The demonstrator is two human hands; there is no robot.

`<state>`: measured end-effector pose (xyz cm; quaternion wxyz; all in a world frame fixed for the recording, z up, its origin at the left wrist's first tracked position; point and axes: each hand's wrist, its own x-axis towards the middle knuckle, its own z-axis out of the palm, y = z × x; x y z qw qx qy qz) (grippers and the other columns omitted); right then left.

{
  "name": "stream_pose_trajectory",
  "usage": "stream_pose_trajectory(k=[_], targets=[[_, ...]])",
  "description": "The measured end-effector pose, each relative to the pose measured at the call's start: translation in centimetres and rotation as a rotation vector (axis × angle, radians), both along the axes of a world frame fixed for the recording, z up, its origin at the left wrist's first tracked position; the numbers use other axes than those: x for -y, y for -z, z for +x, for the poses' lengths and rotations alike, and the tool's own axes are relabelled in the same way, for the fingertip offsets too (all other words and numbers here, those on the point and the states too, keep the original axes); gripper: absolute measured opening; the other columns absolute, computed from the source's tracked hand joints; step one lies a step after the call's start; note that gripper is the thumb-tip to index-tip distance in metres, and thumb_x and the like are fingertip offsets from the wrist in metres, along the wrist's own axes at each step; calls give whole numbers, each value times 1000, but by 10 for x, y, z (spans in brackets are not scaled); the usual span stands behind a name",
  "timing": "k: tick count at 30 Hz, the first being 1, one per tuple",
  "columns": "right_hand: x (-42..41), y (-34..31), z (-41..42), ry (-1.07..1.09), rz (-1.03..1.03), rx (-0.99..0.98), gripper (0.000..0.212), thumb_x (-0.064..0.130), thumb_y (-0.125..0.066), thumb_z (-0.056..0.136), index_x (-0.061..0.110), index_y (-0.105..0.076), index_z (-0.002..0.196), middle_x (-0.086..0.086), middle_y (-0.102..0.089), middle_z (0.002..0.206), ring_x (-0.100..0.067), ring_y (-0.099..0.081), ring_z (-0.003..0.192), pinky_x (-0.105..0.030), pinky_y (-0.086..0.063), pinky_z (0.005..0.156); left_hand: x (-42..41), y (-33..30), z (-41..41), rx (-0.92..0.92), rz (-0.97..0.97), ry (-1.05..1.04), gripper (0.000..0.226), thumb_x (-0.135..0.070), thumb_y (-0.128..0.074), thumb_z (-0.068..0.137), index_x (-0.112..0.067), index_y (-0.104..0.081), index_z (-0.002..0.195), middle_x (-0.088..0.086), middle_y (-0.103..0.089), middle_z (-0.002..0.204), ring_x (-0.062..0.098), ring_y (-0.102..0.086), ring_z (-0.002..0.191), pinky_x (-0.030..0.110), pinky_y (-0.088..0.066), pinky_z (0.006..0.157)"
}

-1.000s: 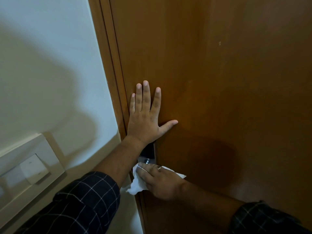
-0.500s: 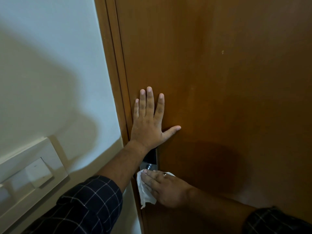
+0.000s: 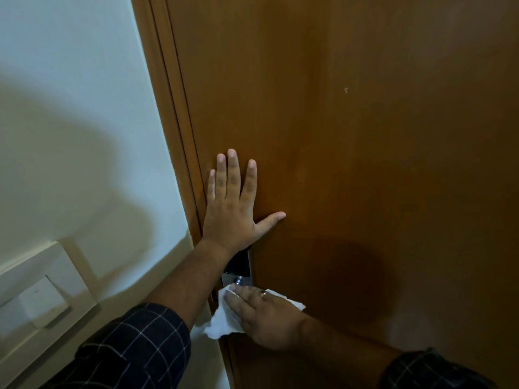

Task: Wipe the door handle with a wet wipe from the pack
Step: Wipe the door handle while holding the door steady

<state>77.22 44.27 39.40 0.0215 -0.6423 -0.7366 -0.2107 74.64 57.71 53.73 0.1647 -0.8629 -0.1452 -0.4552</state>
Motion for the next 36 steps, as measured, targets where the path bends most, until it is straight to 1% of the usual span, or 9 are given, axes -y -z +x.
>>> stream_pose_trajectory(k=[8, 11, 15, 19, 22, 27, 29, 33, 36], targets=[[80, 19, 43, -16, 51, 15, 50, 23, -50, 96, 10, -41, 143, -12, -43, 150, -24, -34, 141, -34, -38, 111, 3, -2, -2, -11, -10, -2, 110, -85, -36, 80, -15, 1, 157, 25, -8, 165, 40, -2, 154, 56, -8, 124], [96, 22, 31, 203, 150, -578, 48, 12, -55, 97, 26, -38, 140, -6, -46, 148, 6, -48, 126, -11, -43, 98, 3, -2, -2, -15, -13, -9, 110, -85, -36, 80, -14, 0, 157, 25, -8, 165, 40, -2, 154, 57, -9, 124], [86, 37, 5, 594, 285, -864, 41, -4, -51, 95, 12, -55, 133, -7, -53, 142, -14, -49, 129, -33, -39, 111, 3, -1, -1, -11, -13, -13, 111, -86, -37, 79, -14, -2, 157, 25, -9, 165, 39, -2, 154, 55, -7, 124], [43, 24, -35, 657, 460, -1101, 32, -6, -44, 96, 5, -61, 121, -4, -59, 131, -12, -56, 115, -25, -49, 99, 3, -1, -1, -20, -15, -19, 111, -86, -37, 80, -15, 0, 157, 24, -8, 165, 39, -2, 154, 54, -4, 124], [33, 16, -59, 736, 527, -1124, 27, 1, -42, 98, 9, -62, 114, -4, -60, 131, -10, -58, 110, -20, -48, 97, 3, -1, 0, -11, 0, -12, 111, -85, -37, 81, -13, -1, 157, 26, -8, 165, 40, -2, 154, 53, -3, 125], [60, 13, -62, 644, 407, -1019, 49, 0, -49, 95, 23, -50, 138, 12, -34, 152, -2, -29, 139, -7, -12, 109, 1, 1, 1, 8, 8, -6, 111, -85, -37, 81, -14, 2, 157, 26, -8, 165, 40, -2, 154, 52, -2, 125], [76, 12, -54, 528, 386, -1004, 44, -3, -52, 92, 18, -60, 130, 15, -43, 141, 1, -35, 134, -5, -17, 109, 1, 1, 1, 5, 7, -3, 111, -85, -36, 81, -15, 2, 157, 26, -8, 165, 40, -2, 154, 52, -2, 125], [91, 5, -34, 390, 401, -946, 37, 2, -55, 93, 14, -62, 127, 11, -46, 138, -2, -41, 129, -27, -34, 114, 2, 0, 0, 6, 1, -6, 110, -85, -35, 81, -15, 3, 157, 25, -7, 165, 40, -1, 154, 53, -4, 124], [63, -2, -28, 318, 43, -555, 58, 15, -56, 92, 6, -36, 145, -14, -32, 155, -26, -25, 144, -47, -10, 121, 2, 0, 0, -2, -2, -7, 110, -85, -36, 81, -16, 4, 157, 25, -6, 165, 39, -1, 154, 54, -4, 124]])
